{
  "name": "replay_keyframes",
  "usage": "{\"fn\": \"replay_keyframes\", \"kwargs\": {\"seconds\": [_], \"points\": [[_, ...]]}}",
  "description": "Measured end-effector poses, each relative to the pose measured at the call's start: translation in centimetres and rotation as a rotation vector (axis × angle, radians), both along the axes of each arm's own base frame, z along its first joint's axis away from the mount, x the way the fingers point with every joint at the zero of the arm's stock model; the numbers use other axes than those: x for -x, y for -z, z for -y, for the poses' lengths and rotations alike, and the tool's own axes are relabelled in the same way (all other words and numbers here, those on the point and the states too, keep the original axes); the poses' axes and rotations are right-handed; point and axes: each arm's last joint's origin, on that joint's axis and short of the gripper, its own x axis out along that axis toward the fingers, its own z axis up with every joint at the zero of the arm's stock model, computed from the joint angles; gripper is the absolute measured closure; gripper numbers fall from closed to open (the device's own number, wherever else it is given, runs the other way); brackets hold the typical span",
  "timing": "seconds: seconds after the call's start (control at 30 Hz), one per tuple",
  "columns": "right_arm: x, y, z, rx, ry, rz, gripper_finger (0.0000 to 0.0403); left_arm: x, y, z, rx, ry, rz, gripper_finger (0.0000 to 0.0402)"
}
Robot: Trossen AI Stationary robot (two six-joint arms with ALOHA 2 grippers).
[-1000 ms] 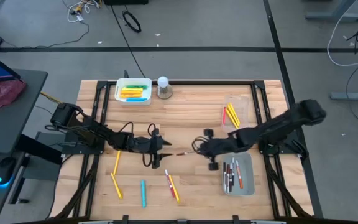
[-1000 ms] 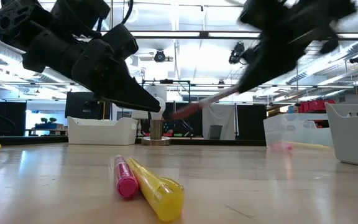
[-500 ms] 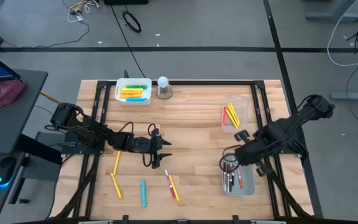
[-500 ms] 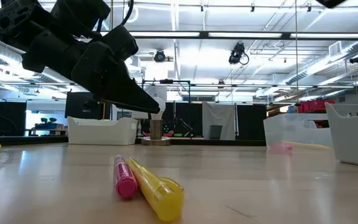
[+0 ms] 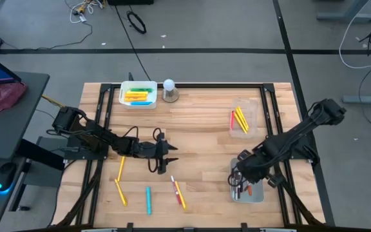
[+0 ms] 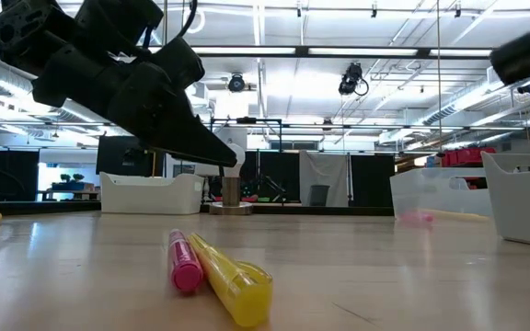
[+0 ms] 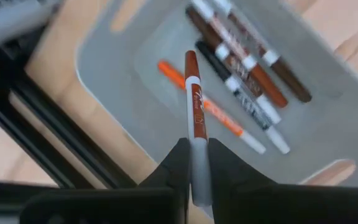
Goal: Pick & Place Markers
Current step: Put the light brown marker pen into the gray bin, then put the pink marker pen into the gray bin
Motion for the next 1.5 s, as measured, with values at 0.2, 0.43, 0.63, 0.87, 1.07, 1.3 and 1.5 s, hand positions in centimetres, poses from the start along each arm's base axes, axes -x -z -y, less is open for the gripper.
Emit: {"fn": "replay_keyframes", "kwargs": {"seconds": [0.2,0.43,0.63,0.87,1.07,1.3,1.5], "points": [[-0.3,1.8,-0.2,-0.013,-0.13,0.05,0.0376,0.0,0.0,-0.3,-0.011,-0.033,0.003,0.0181],[-0.4,3.8,0.0,0.012,-0.167,0.133,0.036,-0.2,0.0,-1.1,-0.005,-0.063,0.005,0.0181],[0.0,5.5,0.6,0.124,-0.085,0.141,0.0305,-0.2,0.0,-1.2,-0.003,-0.067,0.005,0.0181],[-0.1,5.6,0.9,0.227,-0.061,0.184,0.0238,-0.2,0.0,-1.2,-0.003,-0.066,0.005,0.0181],[-1.7,2.7,0.4,0.271,0.07,0.309,0.0205,-0.2,0.0,-1.2,-0.003,-0.066,0.005,0.0181],[-4.1,-2.5,-0.6,0.2,0.344,0.515,0.0214,-0.2,0.0,-1.2,0.011,-0.073,0.007,0.0181],[-6.6,-3.7,-0.4,0.187,0.628,0.84,0.0229,-0.2,0.0,-1.2,0.016,-0.075,0.007,0.0181]]}}
